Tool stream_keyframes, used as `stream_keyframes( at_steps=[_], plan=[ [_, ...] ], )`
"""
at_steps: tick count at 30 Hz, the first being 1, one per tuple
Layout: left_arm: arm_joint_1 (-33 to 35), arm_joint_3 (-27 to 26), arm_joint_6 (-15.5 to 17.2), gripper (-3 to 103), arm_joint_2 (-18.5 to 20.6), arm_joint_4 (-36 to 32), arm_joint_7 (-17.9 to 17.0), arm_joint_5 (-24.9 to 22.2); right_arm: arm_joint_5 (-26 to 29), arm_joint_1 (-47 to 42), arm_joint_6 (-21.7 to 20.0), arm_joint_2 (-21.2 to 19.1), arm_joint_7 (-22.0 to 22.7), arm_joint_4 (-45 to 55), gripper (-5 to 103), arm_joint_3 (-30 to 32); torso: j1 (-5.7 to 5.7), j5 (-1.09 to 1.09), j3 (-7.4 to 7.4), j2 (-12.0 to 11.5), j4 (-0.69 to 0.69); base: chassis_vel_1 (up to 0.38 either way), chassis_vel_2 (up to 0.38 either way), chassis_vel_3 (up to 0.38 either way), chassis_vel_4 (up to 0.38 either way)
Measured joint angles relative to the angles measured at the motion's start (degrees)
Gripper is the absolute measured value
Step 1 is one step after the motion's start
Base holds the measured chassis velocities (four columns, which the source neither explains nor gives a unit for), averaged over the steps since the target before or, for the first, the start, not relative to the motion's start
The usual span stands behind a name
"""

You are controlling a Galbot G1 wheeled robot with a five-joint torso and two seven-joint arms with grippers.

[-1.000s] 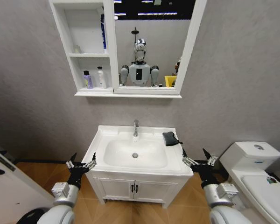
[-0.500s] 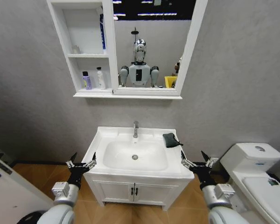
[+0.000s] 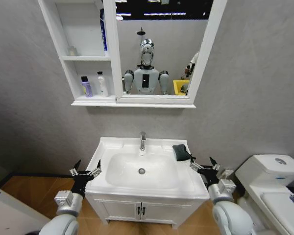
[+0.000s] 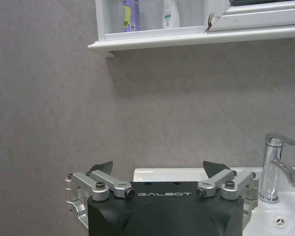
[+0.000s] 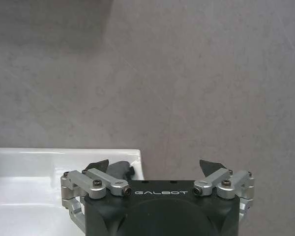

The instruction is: Move facial cleanser and shampoo from washbasin to cabinet, then wipe washbasin with towel.

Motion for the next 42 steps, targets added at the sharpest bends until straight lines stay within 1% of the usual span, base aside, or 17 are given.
stream_keyframes(
  at_steps=[1,3,4,7,8,10,11,12,13,15,16,20,26,29,35,41,42],
  plan=[
    [0.00,0.00,0.00,100,0.00,0.00,0.00,0.00,0.00,0.00,0.00,0.00,0.00,0.00,100,0.00,0.00,0.00,0.00,0.00,0.00,0.053,-0.020,-0.041,0.043],
    [0.00,0.01,0.01,100,0.01,0.00,0.00,-0.01,1.32,3.40,-1.12,-3.00,1.14,-3.30,100,-1.70,0.02,0.01,0.00,0.00,0.00,0.000,0.000,0.000,0.000],
    [0.00,0.01,0.01,100,0.01,0.00,0.00,-0.01,1.32,3.40,-1.12,-3.00,1.14,-3.30,100,-1.70,0.02,0.01,0.00,0.00,0.00,0.000,0.000,0.000,0.000],
    [-0.02,0.01,0.01,100,0.02,0.01,0.01,-0.01,5.86,8.37,-6.04,-8.42,2.75,-6.68,100,-5.92,0.06,0.01,0.02,-0.01,-0.01,0.000,0.000,0.000,0.000],
    [-0.02,0.01,0.01,100,0.02,0.01,0.01,-0.01,5.86,8.37,-6.04,-8.42,2.75,-6.68,100,-5.92,0.06,0.01,0.02,-0.01,-0.01,0.000,0.000,0.000,0.000],
    [-0.02,0.02,0.01,100,0.02,0.01,0.01,-0.02,9.86,12.37,-8.57,-12.71,6.39,-9.74,100,-9.90,0.07,0.00,0.02,-0.02,0.01,0.000,0.000,0.000,0.000],
    [-0.02,0.02,0.01,100,0.02,0.01,0.01,-0.02,9.86,12.37,-8.57,-12.71,6.39,-9.74,100,-9.90,0.07,0.00,0.02,-0.02,0.01,0.000,0.000,0.000,0.000],
    [-0.02,0.01,0.01,100,0.02,0.01,0.00,-0.02,13.14,15.54,-11.22,-16.12,8.31,-11.77,100,-12.79,0.07,0.00,0.02,-0.02,0.00,0.000,0.000,0.000,0.000],
    [-0.03,0.02,0.01,100,0.02,0.01,0.01,-0.02,14.95,17.73,-13.00,-17.78,8.95,-13.18,100,-14.51,0.06,-0.02,0.02,-0.02,-0.01,0.000,0.000,0.000,0.000],
    [-0.03,0.02,0.01,100,0.02,0.01,0.01,-0.02,15.72,18.74,-13.64,-18.44,9.16,-13.99,100,-15.32,0.06,-0.02,0.02,-0.01,-0.02,0.000,0.000,0.000,0.000],
    [-0.02,0.02,0.01,100,0.02,0.01,0.01,-0.02,17.55,22.07,-14.96,-19.92,9.60,-17.17,100,-17.94,0.06,-0.01,0.01,-0.02,-0.01,0.000,0.000,0.000,0.000],
    [-0.03,0.01,0.01,100,0.02,0.01,0.00,-0.02,19.12,27.43,-16.20,-21.13,9.51,-22.63,100,-22.07,0.06,0.00,0.02,-0.02,0.00,0.000,0.000,0.000,0.000],
    [-0.03,0.02,0.01,100,0.02,0.01,0.01,-0.03,21.18,37.90,-17.38,-22.13,8.16,-31.03,100,-32.60,0.06,-0.01,0.01,-0.02,0.00,0.000,0.000,0.000,0.000],
    [-0.03,0.02,0.01,100,0.02,0.01,0.01,-0.02,21.91,40.19,-17.77,-22.08,8.51,-33.38,100,-35.03,0.06,-0.01,0.01,-0.02,0.00,0.000,0.000,0.000,0.000],
    [-0.03,0.02,0.01,100,0.02,0.01,0.01,-0.02,23.25,41.77,-18.66,-21.73,9.19,-36.34,100,-36.83,0.06,-0.01,0.01,-0.02,-0.02,0.000,0.000,0.000,0.000],
    [-0.03,0.02,0.01,100,0.02,0.01,0.01,-0.02,22.60,42.67,-18.51,-20.89,9.13,-38.70,101,-37.81,0.06,-0.01,0.01,-0.02,0.00,0.000,0.000,0.000,0.000],
    [-0.03,0.02,0.00,100,0.02,0.01,0.01,-0.02,22.31,42.78,-18.40,-20.86,9.09,-38.94,98,-37.98,0.06,-0.01,0.01,-0.02,0.00,0.000,0.000,0.000,0.000]
  ],
)
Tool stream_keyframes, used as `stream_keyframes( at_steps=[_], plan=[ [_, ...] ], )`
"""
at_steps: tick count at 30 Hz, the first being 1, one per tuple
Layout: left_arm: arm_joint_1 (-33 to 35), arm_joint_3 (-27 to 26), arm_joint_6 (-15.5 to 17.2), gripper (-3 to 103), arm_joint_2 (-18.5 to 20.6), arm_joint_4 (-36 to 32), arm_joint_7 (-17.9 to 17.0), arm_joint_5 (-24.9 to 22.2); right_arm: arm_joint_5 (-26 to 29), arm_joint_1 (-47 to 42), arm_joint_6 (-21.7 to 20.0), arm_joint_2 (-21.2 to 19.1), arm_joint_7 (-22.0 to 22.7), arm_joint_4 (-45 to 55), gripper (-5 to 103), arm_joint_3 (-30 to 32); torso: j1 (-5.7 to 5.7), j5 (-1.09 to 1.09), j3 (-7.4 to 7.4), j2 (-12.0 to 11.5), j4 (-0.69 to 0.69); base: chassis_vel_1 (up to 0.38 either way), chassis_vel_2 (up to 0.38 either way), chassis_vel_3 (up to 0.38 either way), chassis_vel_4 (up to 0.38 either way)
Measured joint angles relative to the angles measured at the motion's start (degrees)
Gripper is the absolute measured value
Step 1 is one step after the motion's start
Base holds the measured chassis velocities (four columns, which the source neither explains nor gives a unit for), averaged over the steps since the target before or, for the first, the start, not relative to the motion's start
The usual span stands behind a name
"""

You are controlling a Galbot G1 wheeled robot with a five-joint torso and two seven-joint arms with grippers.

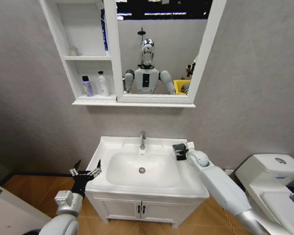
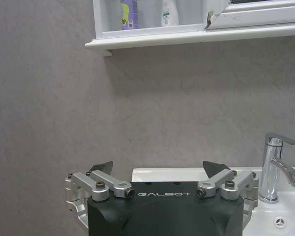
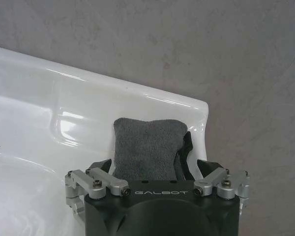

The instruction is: Move facial cleanser and shampoo from washbasin to cabinet, then wipe washbasin with towel.

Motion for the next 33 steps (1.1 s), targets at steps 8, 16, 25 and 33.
stream_keyframes(
  at_steps=[8,16,25,33],
  plan=[
    [0.00,0.00,0.00,100,0.00,0.00,0.00,0.00,-1.49,0.48,1.33,0.28,-1.37,-1.88,77,-0.42,0.00,0.00,0.00,0.01,0.00,0.000,0.000,0.000,0.000],
    [0.00,0.00,0.00,100,0.00,0.00,0.00,0.00,-2.47,0.60,2.17,0.90,-2.76,-3.50,74,-0.41,-0.01,0.00,0.00,0.01,0.00,0.000,0.000,0.000,0.000],
    [0.00,0.00,0.00,100,0.00,0.00,0.00,0.00,-3.06,0.43,3.02,1.21,-3.43,-4.27,50,0.16,0.00,0.00,0.00,0.01,0.00,0.000,0.000,0.000,0.000],
    [0.00,0.00,0.00,100,0.00,0.00,0.00,0.00,-3.48,-0.80,3.46,1.43,-3.26,-4.05,17,1.23,0.00,0.00,0.00,0.01,0.01,0.000,0.000,0.000,0.000]
  ],
)
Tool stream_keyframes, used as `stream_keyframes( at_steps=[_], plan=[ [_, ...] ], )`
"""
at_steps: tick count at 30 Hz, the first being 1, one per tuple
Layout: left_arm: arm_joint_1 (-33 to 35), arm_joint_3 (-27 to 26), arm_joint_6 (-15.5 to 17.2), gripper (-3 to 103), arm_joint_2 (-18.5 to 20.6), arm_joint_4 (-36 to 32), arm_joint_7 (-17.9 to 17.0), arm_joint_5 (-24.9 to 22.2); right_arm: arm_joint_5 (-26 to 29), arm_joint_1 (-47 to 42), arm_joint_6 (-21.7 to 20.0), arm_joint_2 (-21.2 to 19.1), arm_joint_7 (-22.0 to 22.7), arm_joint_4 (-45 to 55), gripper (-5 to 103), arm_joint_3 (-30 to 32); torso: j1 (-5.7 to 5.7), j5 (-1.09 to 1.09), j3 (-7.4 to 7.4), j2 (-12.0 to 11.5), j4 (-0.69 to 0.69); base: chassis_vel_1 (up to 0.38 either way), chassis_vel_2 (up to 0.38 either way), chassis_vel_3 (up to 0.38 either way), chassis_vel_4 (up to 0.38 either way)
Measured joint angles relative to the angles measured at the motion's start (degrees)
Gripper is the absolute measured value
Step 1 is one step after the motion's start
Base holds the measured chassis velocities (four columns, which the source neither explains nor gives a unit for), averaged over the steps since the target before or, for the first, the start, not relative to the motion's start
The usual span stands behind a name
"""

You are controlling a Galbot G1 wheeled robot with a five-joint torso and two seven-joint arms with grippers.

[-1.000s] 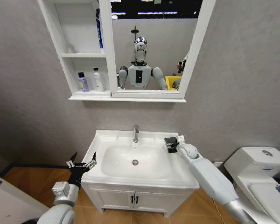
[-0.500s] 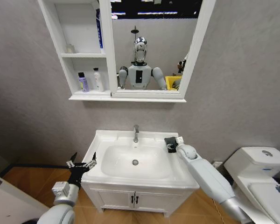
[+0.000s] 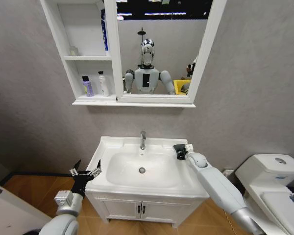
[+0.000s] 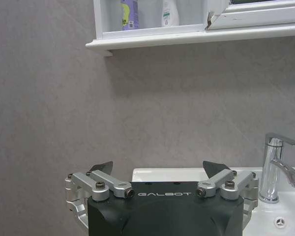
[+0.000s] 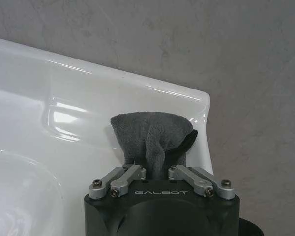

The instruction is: Move facial cleanser and shampoo from washbasin to cabinet, then wipe washbasin with towel.

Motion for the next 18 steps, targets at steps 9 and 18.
stream_keyframes(
  at_steps=[9,18],
  plan=[
    [0.00,-0.01,0.00,100,0.00,0.00,0.00,0.00,5.75,-3.96,0.41,0.36,11.79,9.13,2,-0.76,0.00,0.00,0.00,0.00,-0.02,0.000,0.000,0.000,0.000],
    [0.00,0.00,0.00,100,0.00,0.00,0.00,0.00,21.12,-5.40,-1.03,4.69,28.79,22.10,2,-7.23,0.00,-0.02,0.00,0.00,-0.01,0.000,0.000,0.000,0.000]
  ],
)
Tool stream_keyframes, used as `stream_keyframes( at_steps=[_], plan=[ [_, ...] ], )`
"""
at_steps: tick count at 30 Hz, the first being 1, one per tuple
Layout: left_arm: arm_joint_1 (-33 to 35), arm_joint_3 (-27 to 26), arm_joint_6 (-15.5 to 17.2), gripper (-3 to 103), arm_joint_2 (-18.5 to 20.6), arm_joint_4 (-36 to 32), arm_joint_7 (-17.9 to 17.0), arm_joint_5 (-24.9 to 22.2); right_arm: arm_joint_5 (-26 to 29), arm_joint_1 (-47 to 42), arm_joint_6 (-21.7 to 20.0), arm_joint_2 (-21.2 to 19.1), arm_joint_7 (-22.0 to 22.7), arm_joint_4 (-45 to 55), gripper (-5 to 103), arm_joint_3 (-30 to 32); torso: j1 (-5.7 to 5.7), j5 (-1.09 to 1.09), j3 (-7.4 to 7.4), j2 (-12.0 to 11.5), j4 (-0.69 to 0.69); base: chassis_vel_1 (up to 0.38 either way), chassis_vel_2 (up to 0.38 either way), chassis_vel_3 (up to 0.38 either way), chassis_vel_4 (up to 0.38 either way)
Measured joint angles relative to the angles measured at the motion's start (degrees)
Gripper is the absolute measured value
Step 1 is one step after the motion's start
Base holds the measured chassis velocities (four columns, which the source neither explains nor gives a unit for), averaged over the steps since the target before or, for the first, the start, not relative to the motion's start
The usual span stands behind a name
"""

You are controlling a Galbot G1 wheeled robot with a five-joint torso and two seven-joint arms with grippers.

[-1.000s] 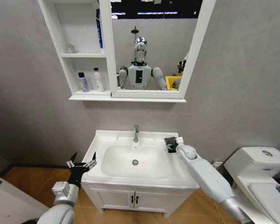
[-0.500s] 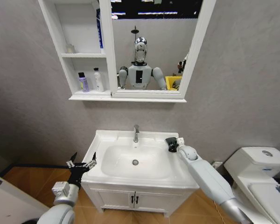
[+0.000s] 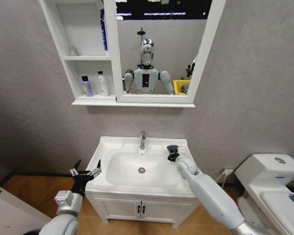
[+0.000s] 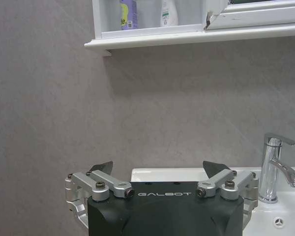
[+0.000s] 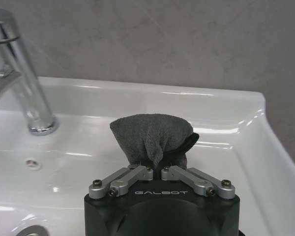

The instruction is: Move facial cleanser and shampoo from washbasin to cabinet, then wipe washbasin with towel.

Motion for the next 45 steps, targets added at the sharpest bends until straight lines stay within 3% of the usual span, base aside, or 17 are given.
stream_keyframes(
  at_steps=[3,7,14,25,28,45],
  plan=[
    [0.00,0.00,0.00,100,0.00,0.00,0.00,0.00,0.71,0.00,-0.25,2.10,1.57,0.79,2,-2.62,0.00,0.01,0.00,0.00,0.01,0.000,0.000,0.000,0.000],
    [0.00,0.00,0.00,100,0.00,0.00,0.00,0.00,-1.49,-1.14,-0.25,4.48,0.48,-1.59,2,-3.37,0.00,0.01,0.00,0.00,0.01,0.000,0.000,0.000,0.000],
    [0.00,0.00,0.00,100,0.00,0.00,0.00,0.00,-6.70,-4.24,1.14,4.86,-2.26,-5.70,2,-2.30,0.00,0.02,0.00,0.00,-0.02,0.000,0.000,0.000,0.000],
    [0.00,0.00,0.00,100,0.00,0.00,0.00,0.00,-8.59,-6.42,1.86,3.78,-3.74,-7.50,2,-0.45,0.00,0.02,0.00,0.00,-0.01,0.000,0.000,0.000,0.000],
    [0.00,0.00,0.00,100,0.00,0.00,0.00,0.00,-11.04,-6.95,2.43,4.36,-5.49,-9.48,2,0.19,0.00,0.02,0.00,0.00,0.01,0.000,0.000,0.000,0.000],
    [0.00,0.01,0.00,100,0.00,0.00,0.00,0.00,-12.84,-5.54,3.32,8.78,-8.17,-15.29,2,-0.28,0.00,0.01,0.00,0.00,0.00,0.000,0.000,0.000,0.000]
  ],
)
